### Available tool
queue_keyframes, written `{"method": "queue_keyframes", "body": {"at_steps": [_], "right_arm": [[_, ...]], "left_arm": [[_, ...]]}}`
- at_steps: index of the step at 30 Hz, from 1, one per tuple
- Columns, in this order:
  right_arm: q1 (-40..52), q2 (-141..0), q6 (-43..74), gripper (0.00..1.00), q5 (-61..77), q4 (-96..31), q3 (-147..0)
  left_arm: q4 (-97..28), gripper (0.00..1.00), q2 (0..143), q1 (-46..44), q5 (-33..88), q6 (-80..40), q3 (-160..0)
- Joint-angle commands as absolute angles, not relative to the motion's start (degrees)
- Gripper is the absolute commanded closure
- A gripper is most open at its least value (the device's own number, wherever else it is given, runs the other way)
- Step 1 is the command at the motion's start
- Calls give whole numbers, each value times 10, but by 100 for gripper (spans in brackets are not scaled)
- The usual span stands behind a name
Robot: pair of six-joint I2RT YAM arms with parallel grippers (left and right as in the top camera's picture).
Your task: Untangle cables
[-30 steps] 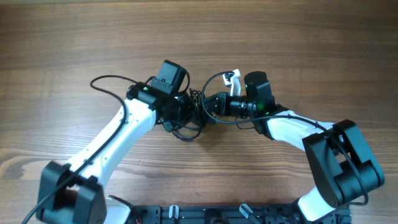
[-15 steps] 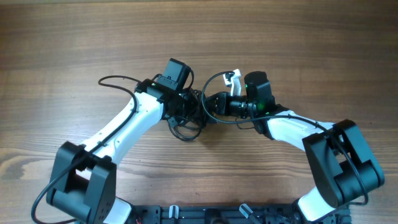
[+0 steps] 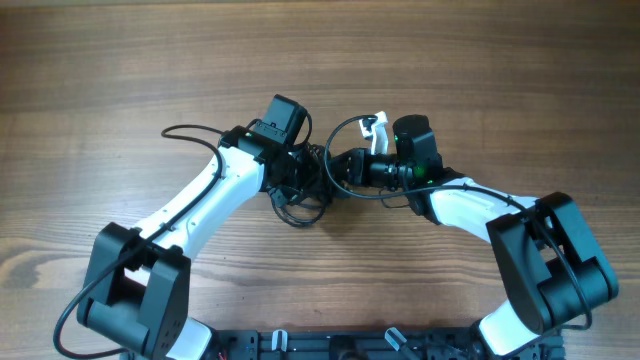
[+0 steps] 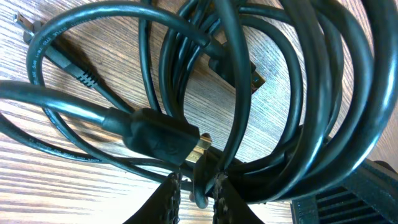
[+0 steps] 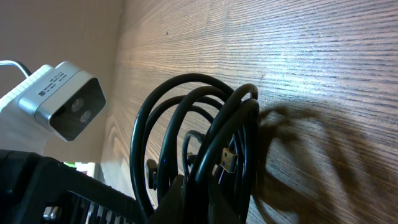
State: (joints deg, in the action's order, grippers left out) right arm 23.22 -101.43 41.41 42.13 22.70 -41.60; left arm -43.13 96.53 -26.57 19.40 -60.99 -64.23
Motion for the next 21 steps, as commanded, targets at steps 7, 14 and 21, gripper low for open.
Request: {"method": "queue_keyframes", "body": {"at_steps": [7,14,21], "right_arm": [[236,-1022,406,96,420,230,-419],[236,-1022,406,96,420,230,-419],[236,-1022,406,96,420,230,-419]], "left_arm": [[-432,79,1001,-269,221,-641,-647],[-414,81,1011,-269,237,-652,-647],[-420,80,1011,-279,233,-653,-647]]}}
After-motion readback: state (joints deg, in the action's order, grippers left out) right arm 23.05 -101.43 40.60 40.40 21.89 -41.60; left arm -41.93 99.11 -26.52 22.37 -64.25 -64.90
